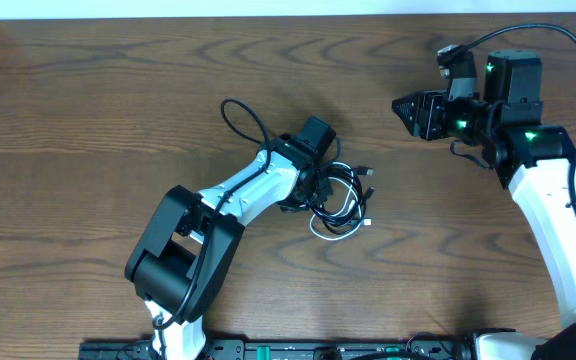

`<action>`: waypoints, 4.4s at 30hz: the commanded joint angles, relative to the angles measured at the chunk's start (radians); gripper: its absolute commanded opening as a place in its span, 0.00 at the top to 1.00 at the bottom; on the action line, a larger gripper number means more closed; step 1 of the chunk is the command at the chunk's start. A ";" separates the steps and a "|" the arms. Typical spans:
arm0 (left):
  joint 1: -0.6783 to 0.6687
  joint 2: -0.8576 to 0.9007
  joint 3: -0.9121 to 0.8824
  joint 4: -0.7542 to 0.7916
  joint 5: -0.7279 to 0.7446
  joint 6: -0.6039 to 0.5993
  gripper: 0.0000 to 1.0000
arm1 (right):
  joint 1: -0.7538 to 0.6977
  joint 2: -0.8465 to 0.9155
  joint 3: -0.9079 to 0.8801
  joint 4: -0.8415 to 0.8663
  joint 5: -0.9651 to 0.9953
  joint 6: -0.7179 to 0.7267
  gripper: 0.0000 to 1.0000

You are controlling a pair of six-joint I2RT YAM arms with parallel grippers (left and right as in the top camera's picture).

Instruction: Untangle cables

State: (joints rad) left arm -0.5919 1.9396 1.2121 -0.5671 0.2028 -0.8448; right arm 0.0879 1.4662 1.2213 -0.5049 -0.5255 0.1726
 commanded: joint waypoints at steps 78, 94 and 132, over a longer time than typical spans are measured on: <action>0.181 -0.425 0.029 0.088 -0.012 0.223 0.93 | 0.115 0.046 0.008 0.058 0.096 -0.031 0.99; 0.239 -0.425 0.029 0.211 0.105 0.228 0.92 | 0.247 0.071 0.008 -0.061 -0.106 -0.174 0.99; 0.328 -0.425 0.029 0.276 0.732 0.533 0.92 | 0.275 0.156 0.007 0.283 -0.051 -0.063 0.99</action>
State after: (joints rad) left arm -0.2600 1.5185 1.2289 -0.2893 0.8955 -0.3317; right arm 0.3676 1.6188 1.2221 -0.2405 -0.6422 0.0540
